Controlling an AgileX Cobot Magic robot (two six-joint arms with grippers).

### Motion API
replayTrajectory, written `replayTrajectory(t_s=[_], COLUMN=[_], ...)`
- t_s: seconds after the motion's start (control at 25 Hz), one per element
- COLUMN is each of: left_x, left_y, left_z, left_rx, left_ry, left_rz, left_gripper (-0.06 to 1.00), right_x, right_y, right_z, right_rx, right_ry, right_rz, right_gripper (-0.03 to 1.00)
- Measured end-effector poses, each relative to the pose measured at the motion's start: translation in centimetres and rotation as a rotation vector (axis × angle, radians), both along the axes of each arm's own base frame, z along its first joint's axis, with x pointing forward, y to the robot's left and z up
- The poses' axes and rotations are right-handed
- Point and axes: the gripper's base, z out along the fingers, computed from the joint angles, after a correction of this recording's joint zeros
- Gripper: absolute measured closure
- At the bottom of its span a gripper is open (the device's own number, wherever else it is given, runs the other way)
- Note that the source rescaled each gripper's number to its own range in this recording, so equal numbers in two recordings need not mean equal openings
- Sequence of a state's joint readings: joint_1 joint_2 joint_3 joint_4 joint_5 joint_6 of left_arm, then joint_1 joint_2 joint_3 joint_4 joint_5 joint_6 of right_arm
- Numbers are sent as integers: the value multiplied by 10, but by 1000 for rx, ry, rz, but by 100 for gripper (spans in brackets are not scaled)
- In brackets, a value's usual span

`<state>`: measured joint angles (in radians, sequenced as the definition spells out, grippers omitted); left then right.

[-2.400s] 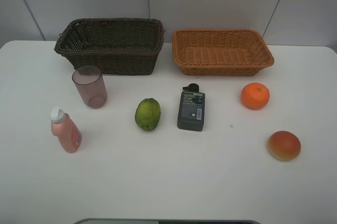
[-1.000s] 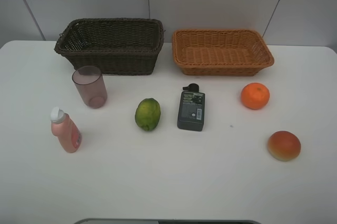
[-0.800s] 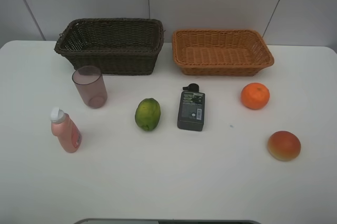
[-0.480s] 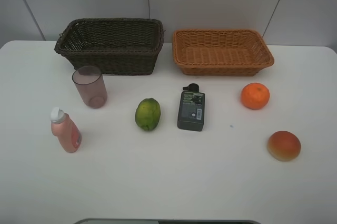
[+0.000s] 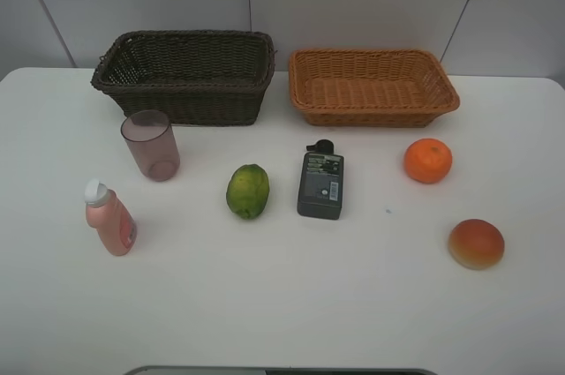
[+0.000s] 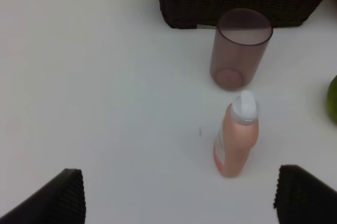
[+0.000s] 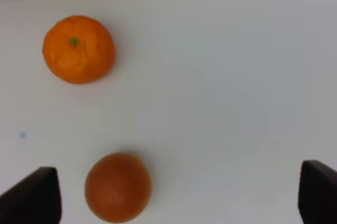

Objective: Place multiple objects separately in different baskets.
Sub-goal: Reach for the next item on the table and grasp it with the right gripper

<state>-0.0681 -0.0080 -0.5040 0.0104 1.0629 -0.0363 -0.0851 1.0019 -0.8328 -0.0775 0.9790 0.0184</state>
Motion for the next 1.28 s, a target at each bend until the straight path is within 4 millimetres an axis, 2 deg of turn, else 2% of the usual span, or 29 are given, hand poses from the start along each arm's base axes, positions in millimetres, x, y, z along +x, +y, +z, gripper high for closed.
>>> replayTrajectory(t_s=[0.16, 0.32, 0.48, 0.68, 0.92, 1.28], left_x=[0, 0, 0, 0, 0, 0], left_y=[0, 0, 0, 0, 0, 0], left_z=[0, 0, 0, 0, 0, 0], left_rx=[0, 0, 0, 0, 0, 0], left_ry=[0, 0, 0, 0, 0, 0], left_rz=[0, 0, 0, 0, 0, 0], left_gripper=[2, 2, 2, 2, 2, 2], right_x=[36, 53, 60, 61, 49, 40], right_y=[1, 5, 15, 26, 28, 30], right_z=[-33, -59, -73, -95, -125, -149], right_rx=[62, 82, 85, 87, 112, 155], right_ry=[117, 231, 294, 363, 379, 361], right_rz=[-6, 6, 47, 85, 72, 22], right_gripper=[-3, -3, -3, -3, -3, -3])
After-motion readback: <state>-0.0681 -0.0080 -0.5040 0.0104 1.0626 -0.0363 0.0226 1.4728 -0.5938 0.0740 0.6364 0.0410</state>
